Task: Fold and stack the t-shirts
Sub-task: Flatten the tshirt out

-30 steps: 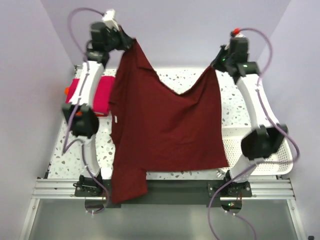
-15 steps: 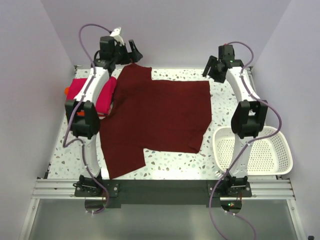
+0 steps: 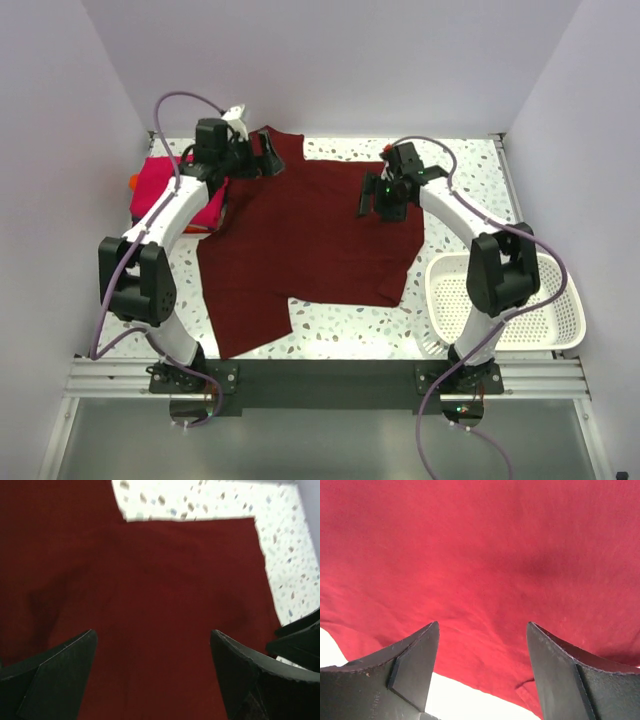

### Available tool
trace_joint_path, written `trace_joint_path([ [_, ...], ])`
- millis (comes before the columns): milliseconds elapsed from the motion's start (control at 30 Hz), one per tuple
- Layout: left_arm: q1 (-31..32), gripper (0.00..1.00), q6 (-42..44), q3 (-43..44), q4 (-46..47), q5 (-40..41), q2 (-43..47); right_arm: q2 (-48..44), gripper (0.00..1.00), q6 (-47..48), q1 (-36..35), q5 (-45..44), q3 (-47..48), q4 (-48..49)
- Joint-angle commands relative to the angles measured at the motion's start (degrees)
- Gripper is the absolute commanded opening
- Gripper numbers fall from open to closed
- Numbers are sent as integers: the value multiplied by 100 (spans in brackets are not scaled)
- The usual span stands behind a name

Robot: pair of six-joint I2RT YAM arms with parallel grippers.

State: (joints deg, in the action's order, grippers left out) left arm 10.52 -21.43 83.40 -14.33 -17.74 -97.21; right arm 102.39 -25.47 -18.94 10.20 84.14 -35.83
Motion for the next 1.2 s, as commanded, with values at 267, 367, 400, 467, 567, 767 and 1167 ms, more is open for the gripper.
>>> trace_joint_path([
  [267, -15, 100, 69, -1045, 264, 34, -227, 773, 74, -142, 101, -316, -337, 279],
  [367, -15, 100, 148, -1001, 202, 42, -543, 1002, 73, -133, 101, -553, -284, 218],
  [400, -15, 100, 174, -983, 202, 68, -614, 1107, 73, -133, 110, -623, -240, 200],
  [467, -15, 100, 236, -931, 202, 104, -851, 1213, 73, -124, 110, -764, -196, 86],
  [567, -15, 100, 297, -791, 211, 139, -1229, 1389, 73, -116, 110, -1002, -108, -20],
  [767, -15, 100, 420, -282, 132, 157, -1994, 1696, 73, -124, 189, -1327, 164, -309],
  [1167, 73, 100, 482, 1292, -35, -54, -3268, 2224, 74, -151, 505, -1538, 911, -793],
])
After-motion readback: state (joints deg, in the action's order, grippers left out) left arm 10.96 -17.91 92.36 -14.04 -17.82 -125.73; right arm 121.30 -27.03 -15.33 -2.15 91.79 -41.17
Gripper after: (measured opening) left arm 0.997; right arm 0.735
